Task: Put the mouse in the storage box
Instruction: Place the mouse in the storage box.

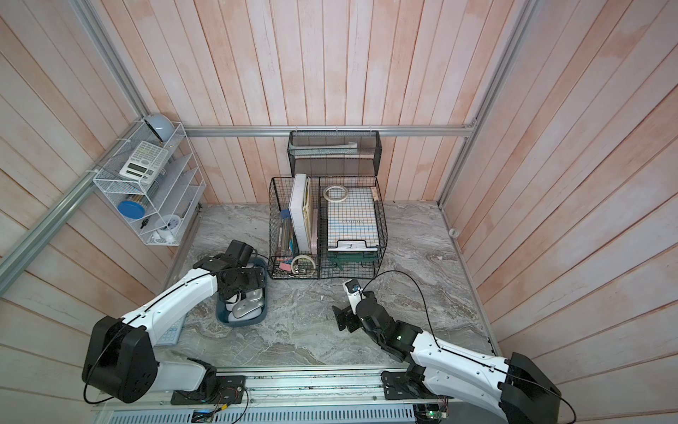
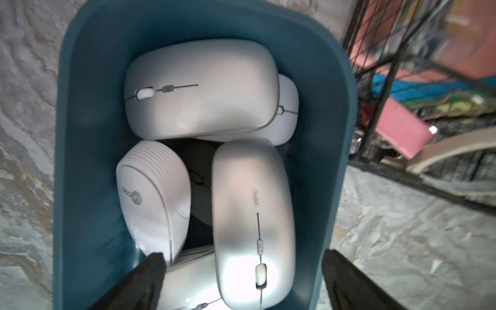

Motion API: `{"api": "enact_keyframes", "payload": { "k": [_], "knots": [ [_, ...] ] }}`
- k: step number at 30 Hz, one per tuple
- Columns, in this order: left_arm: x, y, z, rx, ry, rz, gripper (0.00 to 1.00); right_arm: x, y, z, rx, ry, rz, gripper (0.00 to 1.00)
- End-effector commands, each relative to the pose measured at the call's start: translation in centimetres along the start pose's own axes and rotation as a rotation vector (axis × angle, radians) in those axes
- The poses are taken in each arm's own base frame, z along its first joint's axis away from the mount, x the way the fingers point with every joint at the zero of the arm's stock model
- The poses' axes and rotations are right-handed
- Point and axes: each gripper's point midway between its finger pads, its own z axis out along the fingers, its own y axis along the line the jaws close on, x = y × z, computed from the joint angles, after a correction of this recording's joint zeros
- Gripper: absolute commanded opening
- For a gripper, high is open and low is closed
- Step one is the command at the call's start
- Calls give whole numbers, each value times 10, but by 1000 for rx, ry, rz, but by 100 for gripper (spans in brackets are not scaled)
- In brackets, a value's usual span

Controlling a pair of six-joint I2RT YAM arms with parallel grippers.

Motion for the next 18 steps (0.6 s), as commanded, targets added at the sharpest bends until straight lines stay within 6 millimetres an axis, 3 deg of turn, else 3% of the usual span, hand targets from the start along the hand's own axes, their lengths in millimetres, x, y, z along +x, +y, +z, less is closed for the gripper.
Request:
{"api": "enact_keyframes", "payload": {
  "k": [1, 7, 11, 18],
  "knots": [
    [-22, -2, -29, 30, -109, -20, 100, -1, 0, 1, 1, -8, 8, 97],
    [-43, 15, -81, 90, -381, -102, 100, -7, -2, -1, 13, -25, 9, 98],
    [-46, 33, -108, 162, -618, -164, 100, -27, -9, -6, 55, -98, 1, 97],
    [-50, 59, -112, 119, -860, -164, 100, -91, -57, -32, 357, -322, -15, 97]
  ]
}}
